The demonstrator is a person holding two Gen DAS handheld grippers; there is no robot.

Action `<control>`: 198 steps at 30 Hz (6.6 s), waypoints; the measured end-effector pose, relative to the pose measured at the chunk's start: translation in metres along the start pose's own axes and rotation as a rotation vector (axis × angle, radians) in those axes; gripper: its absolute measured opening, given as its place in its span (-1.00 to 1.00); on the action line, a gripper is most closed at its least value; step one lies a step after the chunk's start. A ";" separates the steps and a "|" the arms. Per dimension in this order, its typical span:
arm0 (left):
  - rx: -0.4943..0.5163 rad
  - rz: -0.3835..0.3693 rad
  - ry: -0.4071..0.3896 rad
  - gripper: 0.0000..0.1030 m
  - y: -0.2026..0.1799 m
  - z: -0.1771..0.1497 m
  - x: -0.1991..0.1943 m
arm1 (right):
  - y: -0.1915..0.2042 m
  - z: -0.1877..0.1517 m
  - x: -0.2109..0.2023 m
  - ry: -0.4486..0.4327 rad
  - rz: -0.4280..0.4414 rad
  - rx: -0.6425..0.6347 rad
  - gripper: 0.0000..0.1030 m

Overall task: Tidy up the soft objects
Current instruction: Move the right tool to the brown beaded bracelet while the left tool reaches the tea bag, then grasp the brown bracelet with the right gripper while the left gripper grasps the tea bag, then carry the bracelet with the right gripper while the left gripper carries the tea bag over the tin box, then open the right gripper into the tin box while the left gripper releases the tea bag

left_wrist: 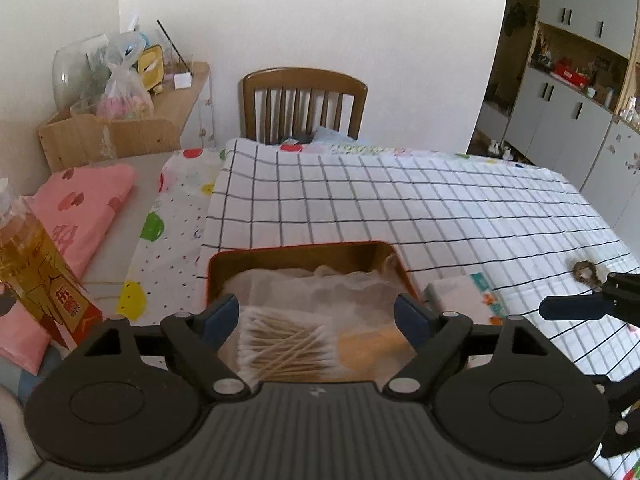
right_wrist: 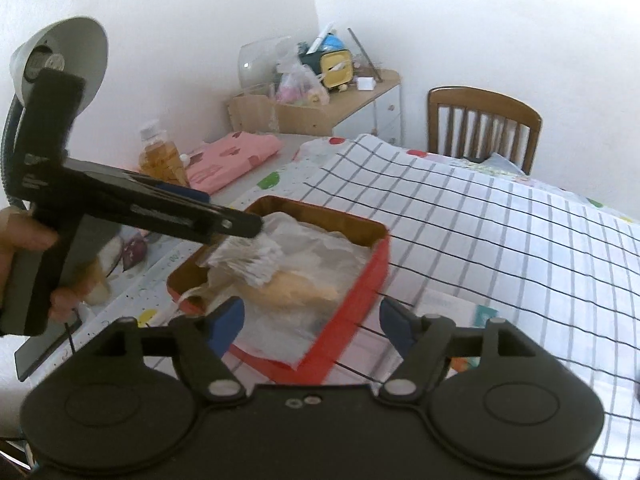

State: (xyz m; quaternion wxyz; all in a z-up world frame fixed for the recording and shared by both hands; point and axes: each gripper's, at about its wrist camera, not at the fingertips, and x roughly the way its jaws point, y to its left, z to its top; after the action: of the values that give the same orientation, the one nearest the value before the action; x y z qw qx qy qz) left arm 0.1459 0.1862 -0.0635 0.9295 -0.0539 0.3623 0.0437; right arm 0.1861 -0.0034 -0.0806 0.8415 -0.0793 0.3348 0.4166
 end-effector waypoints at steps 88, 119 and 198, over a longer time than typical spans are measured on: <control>0.035 0.030 0.165 -0.57 -0.214 -0.079 0.063 | -0.245 -0.084 -0.050 0.049 -0.336 0.203 -0.74; -0.018 0.099 -0.003 -0.56 -0.087 0.004 -0.015 | -0.071 0.007 -0.052 -0.075 0.006 -0.005 -0.74; 0.108 -0.074 0.107 0.52 0.011 0.018 0.080 | 0.029 0.028 0.044 0.052 -0.074 0.021 -0.03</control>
State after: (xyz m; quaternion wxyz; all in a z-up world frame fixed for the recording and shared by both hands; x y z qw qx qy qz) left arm 0.2154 0.2032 -0.1059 0.9113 -0.0194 0.4110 -0.0134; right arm 0.1973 0.0548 -0.0821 0.8480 -0.0935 0.3580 0.3796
